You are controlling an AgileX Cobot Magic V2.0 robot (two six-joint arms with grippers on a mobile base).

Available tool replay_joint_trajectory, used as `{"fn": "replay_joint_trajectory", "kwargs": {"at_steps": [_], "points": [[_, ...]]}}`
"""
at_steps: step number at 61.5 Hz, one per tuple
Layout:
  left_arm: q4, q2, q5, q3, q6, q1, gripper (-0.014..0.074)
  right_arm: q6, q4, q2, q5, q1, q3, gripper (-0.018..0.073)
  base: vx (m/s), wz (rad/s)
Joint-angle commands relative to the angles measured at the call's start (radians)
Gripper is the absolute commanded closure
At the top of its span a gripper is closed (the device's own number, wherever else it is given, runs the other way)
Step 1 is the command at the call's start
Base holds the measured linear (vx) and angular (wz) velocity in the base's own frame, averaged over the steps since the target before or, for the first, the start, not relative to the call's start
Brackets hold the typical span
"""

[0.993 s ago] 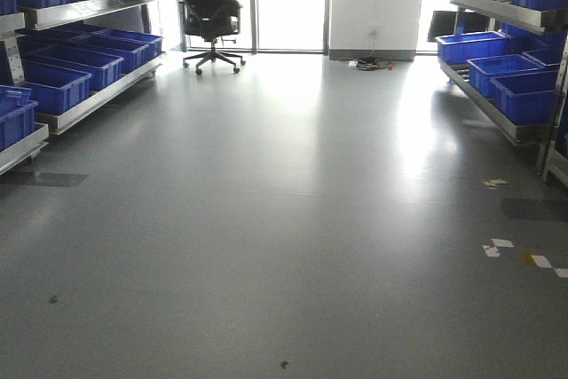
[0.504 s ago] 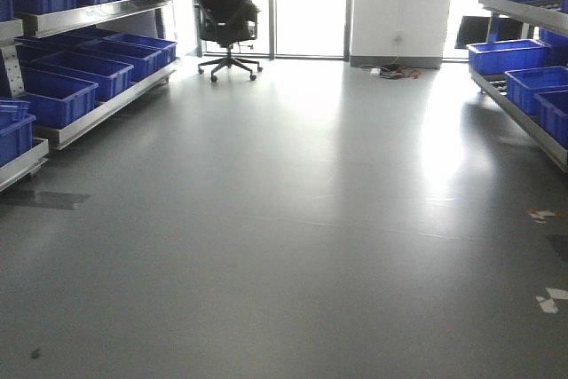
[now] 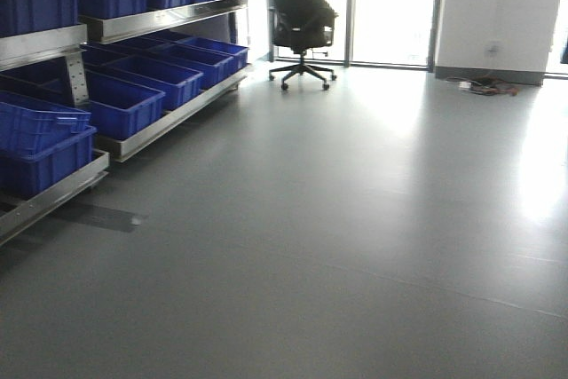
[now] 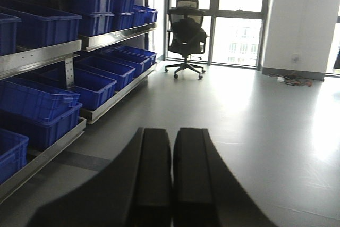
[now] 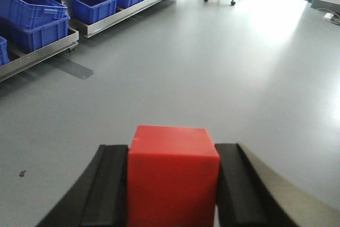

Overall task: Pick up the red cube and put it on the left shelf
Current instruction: 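Drive the base to the shelf rack holding the red cube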

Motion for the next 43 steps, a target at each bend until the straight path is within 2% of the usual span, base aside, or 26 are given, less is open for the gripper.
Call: {"fn": "replay_joint_trajectory", "kwargs": {"at_steps": [1, 22, 43], "points": [[-0.001, -0.013, -0.082, 0.024, 0.000, -0.007, 0.0495, -0.004, -0.025, 0.011, -0.092, 0.000, -0.026, 0.0501, 0.61, 0.43], [-0.001, -0.013, -0.082, 0.024, 0.000, -0.007, 0.0495, -0.004, -0.025, 0.011, -0.092, 0.000, -0.026, 0.0501, 0.60, 0.43], [-0.001, -0.013, -0.082, 0.024, 0.000, -0.007, 0.0495, -0.004, -0.025, 0.011, -0.090, 0.000, -0.026, 0.0501, 0.63, 0.27]]}}
